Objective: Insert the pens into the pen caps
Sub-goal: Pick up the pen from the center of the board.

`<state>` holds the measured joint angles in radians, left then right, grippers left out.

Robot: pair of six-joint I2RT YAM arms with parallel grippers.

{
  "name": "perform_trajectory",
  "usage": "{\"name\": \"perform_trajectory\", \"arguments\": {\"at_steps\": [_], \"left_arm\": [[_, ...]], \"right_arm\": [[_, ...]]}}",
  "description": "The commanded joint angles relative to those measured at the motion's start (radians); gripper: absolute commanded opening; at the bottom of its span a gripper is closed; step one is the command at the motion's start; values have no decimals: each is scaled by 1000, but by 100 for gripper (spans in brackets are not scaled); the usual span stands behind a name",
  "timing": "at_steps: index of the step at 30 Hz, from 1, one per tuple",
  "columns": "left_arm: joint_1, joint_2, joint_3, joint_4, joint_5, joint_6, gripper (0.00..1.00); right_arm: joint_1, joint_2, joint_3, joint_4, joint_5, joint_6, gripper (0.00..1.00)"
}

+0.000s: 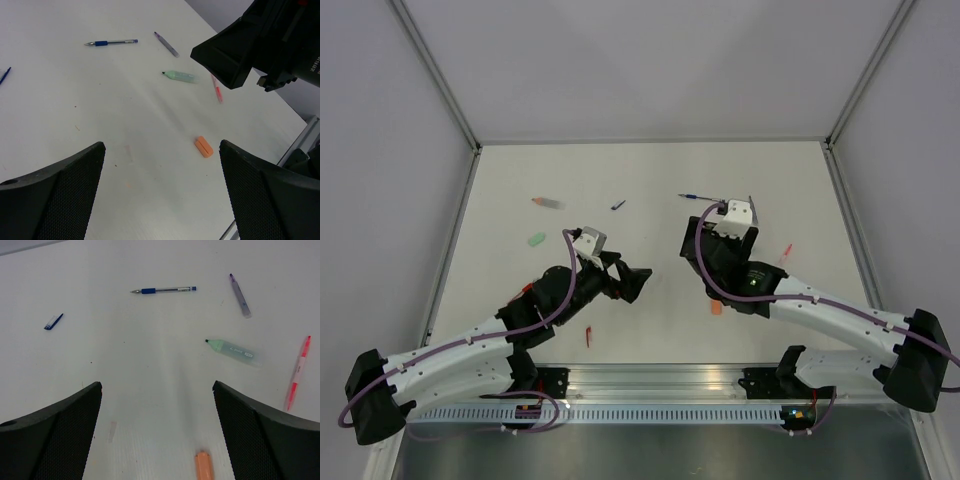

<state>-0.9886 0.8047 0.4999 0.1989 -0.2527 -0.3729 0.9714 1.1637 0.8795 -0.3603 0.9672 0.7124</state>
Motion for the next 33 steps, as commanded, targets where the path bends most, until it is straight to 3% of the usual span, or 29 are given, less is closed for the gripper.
{"name": "perform_trajectory", "arguments": {"at_steps": [1,5,8,10,12,15,25,33], "left_arm": [[-1,-12,-11,54,-5,26,100],[-1,-4,-14,56,-19,29,100],[-1,1,-15,57,-34,29,100],[-1,4,-18,60,-40,29,100],[-1,5,-17,59,-45,31,100],[-1,2,-14,54,-46,26,100],[-1,-36,-14,34,-43,11,99],[-1,-68,-23,-1,-163,-3,100]], "right_arm": [[0,11,61,-14,21,21,98],[-3,40,96,-3,37,-60,98],[-172,96,163,-83,-86,-56,96],[-354,151,202,-124,-230,-59,93],[-474,223,225,-167,-266,-57,91],[-575,302,256,-249,-327,-53,83],[-816,321,148,-264,-484,-16,60],[-965,378,49,-194,-588,-25,48]]}}
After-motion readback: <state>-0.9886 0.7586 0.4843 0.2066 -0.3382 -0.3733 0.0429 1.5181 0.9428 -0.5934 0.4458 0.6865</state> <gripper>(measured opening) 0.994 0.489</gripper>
